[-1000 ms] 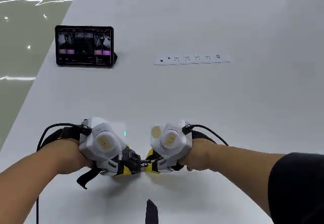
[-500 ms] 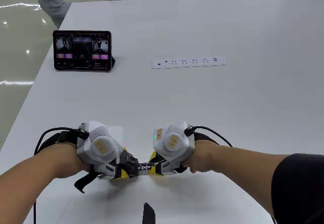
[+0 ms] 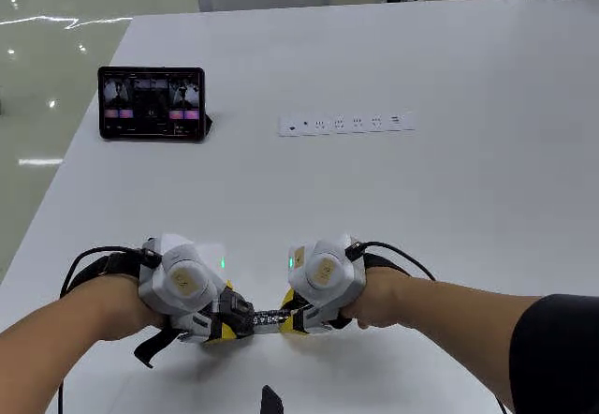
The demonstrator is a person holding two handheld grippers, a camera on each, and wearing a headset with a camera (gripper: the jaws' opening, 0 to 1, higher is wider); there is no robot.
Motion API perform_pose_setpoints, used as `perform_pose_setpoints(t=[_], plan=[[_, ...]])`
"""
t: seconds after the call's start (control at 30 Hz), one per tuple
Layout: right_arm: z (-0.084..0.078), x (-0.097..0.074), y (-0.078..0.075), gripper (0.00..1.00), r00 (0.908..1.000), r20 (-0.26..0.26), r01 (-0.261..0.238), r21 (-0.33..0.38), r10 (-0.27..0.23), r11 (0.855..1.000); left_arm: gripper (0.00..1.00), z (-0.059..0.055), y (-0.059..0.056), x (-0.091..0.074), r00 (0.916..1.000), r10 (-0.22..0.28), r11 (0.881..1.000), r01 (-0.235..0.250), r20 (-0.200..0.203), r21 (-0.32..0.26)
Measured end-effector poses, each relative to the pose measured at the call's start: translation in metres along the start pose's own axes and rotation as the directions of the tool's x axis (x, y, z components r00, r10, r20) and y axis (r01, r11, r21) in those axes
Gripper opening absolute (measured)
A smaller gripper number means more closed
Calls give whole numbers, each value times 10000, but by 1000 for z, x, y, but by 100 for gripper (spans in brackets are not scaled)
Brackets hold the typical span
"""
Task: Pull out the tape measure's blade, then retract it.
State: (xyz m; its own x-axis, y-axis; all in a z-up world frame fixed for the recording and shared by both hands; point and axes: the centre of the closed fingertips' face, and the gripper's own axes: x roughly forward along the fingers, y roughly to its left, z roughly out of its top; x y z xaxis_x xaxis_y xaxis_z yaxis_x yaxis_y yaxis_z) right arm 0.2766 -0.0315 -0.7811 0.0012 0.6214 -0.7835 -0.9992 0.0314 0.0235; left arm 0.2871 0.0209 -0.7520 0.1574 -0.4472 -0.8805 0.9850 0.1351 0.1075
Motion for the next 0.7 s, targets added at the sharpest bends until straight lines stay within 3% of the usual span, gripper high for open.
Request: perform_pose_setpoints(t=[0.7], plan=[[-9,-8,0,11,9998,-203,10,-37,-11,10000,34,0,0,1,10000,34,10000,-34,-3,37]])
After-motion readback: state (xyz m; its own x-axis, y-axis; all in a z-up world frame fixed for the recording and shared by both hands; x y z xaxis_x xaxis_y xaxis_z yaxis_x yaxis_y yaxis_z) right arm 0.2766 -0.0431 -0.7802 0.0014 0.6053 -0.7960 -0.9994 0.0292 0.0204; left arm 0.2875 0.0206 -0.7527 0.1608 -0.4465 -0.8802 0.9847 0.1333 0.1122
